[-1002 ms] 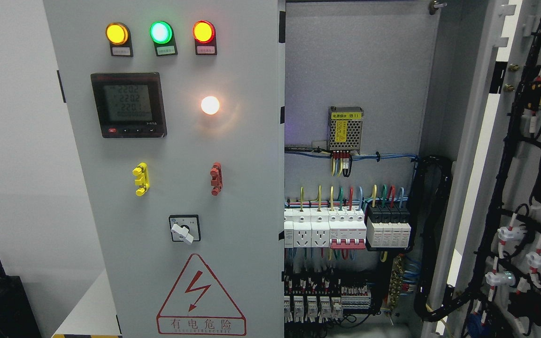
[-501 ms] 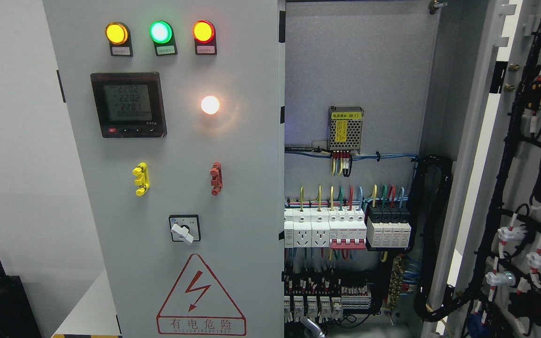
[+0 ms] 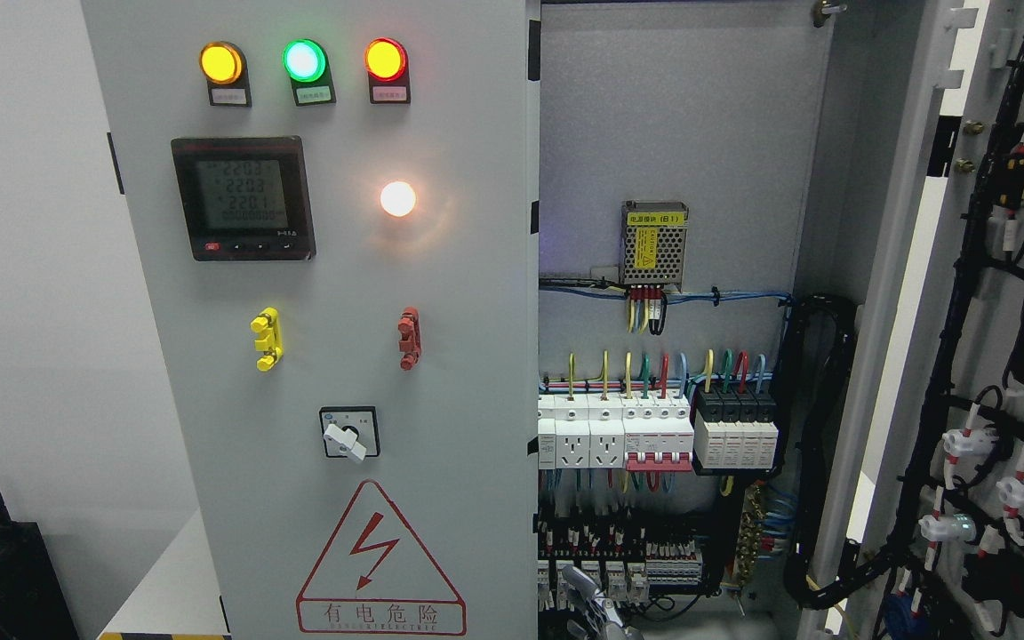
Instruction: Open door with both hands
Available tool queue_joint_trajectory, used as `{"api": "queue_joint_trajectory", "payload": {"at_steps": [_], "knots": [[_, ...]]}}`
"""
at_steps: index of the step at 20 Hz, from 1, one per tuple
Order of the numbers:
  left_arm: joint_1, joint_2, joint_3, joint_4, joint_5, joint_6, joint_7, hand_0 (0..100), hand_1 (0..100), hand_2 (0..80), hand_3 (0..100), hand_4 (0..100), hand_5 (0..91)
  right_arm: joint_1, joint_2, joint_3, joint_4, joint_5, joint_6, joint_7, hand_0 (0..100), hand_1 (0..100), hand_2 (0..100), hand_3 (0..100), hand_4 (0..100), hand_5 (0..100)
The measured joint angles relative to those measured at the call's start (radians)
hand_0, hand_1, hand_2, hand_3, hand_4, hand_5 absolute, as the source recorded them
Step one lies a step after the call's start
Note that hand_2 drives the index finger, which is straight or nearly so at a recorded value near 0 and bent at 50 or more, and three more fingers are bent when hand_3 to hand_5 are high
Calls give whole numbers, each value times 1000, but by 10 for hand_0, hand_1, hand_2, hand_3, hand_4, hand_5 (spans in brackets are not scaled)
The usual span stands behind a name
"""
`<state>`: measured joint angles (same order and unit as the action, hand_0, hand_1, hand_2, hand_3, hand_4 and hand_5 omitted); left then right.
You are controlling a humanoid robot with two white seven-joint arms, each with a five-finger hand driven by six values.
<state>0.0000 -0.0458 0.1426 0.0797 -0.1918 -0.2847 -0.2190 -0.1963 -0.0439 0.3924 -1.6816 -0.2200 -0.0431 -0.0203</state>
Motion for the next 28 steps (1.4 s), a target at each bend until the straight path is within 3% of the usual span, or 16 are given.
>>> {"api": "queue_joint_trajectory", "payload": {"at_steps": [9, 20, 28], "knots": [[0, 0, 0, 0, 0, 0, 0, 0, 0, 0, 0, 32, 0, -78, -25, 0, 52, -29, 4, 4, 0, 0, 0, 0, 0, 0], [0, 0, 0, 0, 0, -1, 0, 0, 0, 0, 0, 32, 0, -143, -69, 10, 96, -109, 72, 7, 0, 0, 0, 0, 0, 0], [0, 0, 0, 0, 0, -1, 0, 0, 0, 0, 0, 33, 0, -180, -88, 23, 111, -144, 98, 36, 0, 0, 0, 0, 0, 0]]}}
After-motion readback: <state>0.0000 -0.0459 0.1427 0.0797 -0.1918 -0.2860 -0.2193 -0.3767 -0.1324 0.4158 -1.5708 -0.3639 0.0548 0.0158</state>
